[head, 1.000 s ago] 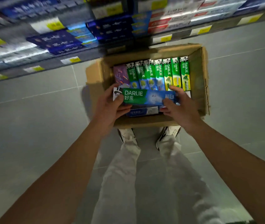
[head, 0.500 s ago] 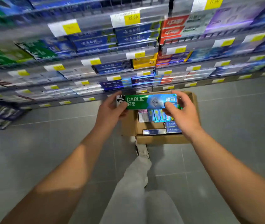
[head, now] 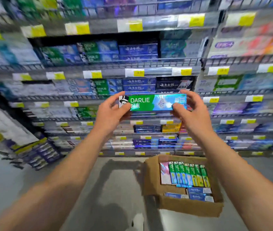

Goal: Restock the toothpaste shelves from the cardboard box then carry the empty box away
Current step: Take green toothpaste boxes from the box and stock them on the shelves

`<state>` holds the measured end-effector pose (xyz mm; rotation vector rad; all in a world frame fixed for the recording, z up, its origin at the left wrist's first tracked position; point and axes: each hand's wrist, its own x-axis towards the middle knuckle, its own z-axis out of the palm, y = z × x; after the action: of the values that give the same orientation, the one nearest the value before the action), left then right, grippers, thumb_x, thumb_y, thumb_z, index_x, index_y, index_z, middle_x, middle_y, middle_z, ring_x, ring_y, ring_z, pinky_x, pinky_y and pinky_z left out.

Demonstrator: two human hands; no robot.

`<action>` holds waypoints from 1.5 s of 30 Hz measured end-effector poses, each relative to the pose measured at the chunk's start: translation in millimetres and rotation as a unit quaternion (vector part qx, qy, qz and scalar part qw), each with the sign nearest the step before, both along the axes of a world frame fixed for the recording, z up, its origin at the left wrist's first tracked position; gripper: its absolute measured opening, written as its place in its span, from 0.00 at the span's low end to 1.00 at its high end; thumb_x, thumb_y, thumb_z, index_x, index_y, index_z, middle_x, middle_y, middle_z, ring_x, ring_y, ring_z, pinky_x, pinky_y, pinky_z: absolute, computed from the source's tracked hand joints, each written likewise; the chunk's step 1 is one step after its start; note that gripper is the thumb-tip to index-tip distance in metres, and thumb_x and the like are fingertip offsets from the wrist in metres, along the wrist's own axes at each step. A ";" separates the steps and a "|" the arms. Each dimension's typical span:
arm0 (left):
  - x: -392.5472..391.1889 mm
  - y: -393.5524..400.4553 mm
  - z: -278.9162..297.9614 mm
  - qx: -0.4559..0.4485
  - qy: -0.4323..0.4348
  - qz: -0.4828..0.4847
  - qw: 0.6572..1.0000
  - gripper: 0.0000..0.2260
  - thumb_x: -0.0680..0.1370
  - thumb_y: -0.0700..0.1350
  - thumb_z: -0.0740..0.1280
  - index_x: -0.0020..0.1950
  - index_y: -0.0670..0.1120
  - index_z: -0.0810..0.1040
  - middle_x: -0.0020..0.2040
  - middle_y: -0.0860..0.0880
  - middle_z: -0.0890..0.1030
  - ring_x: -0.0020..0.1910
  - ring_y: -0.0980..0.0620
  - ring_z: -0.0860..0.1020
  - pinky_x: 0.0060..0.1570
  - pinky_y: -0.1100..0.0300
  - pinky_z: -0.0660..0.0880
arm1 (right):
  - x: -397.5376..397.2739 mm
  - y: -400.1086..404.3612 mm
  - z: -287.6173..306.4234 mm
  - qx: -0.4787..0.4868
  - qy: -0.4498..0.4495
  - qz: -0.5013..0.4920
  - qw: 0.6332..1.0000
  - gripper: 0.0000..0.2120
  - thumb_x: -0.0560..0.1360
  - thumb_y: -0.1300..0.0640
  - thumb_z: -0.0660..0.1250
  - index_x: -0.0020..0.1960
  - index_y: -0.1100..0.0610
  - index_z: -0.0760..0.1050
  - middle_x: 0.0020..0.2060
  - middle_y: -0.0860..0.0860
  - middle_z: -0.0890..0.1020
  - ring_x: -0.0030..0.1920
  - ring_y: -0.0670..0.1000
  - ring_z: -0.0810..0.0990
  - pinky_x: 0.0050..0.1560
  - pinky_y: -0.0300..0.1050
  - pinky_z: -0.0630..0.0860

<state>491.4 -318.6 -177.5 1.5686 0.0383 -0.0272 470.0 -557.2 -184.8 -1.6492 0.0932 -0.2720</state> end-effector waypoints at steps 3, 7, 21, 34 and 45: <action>6.2 37.7 45.1 -0.007 -0.037 0.017 0.999 0.16 0.78 0.39 0.69 0.62 0.54 0.77 0.52 0.40 0.83 0.44 0.44 0.84 0.49 0.52 0.81 | 7.3 32.5 49.2 -0.030 -0.051 0.009 0.998 0.17 0.70 0.50 0.72 0.57 0.41 0.75 0.50 0.51 0.82 0.48 0.57 0.83 0.50 0.59 0.81; 26.7 89.7 93.2 -0.022 -0.099 0.032 0.994 0.18 0.78 0.38 0.69 0.66 0.51 0.76 0.47 0.46 0.84 0.44 0.46 0.84 0.46 0.57 0.80 | 33.4 80.5 97.1 -0.076 -0.102 0.023 0.992 0.15 0.75 0.56 0.71 0.60 0.49 0.74 0.52 0.52 0.82 0.45 0.54 0.82 0.44 0.51 0.81; 149.6 259.4 225.1 0.054 -0.252 0.009 0.966 0.15 0.76 0.46 0.72 0.60 0.59 0.78 0.59 0.46 0.80 0.53 0.48 0.82 0.53 0.51 0.80 | 145.3 249.6 227.6 -0.102 -0.219 -0.032 0.970 0.13 0.76 0.57 0.70 0.60 0.52 0.75 0.47 0.49 0.84 0.42 0.45 0.82 0.37 0.31 0.74; 238.4 279.1 315.7 0.094 -0.353 0.045 0.930 0.15 0.77 0.47 0.71 0.61 0.59 0.75 0.60 0.47 0.80 0.54 0.52 0.81 0.49 0.50 0.82 | 238.3 269.5 325.0 -0.132 -0.295 -0.059 0.945 0.17 0.75 0.55 0.71 0.62 0.52 0.74 0.49 0.49 0.84 0.46 0.46 0.83 0.44 0.38 0.76; 313.7 263.4 379.3 0.155 -0.444 0.158 0.868 0.22 0.76 0.53 0.71 0.69 0.53 0.73 0.61 0.48 0.80 0.59 0.54 0.77 0.59 0.51 0.76 | 309.9 265.9 384.6 -0.172 -0.377 -0.156 0.897 0.19 0.73 0.50 0.73 0.62 0.51 0.74 0.53 0.46 0.79 0.47 0.43 0.77 0.43 0.31 0.69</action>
<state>805.1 -55.1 201.8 1.7431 -0.4457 1.0026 779.9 -291.4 199.8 -1.7605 -0.2984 -1.2144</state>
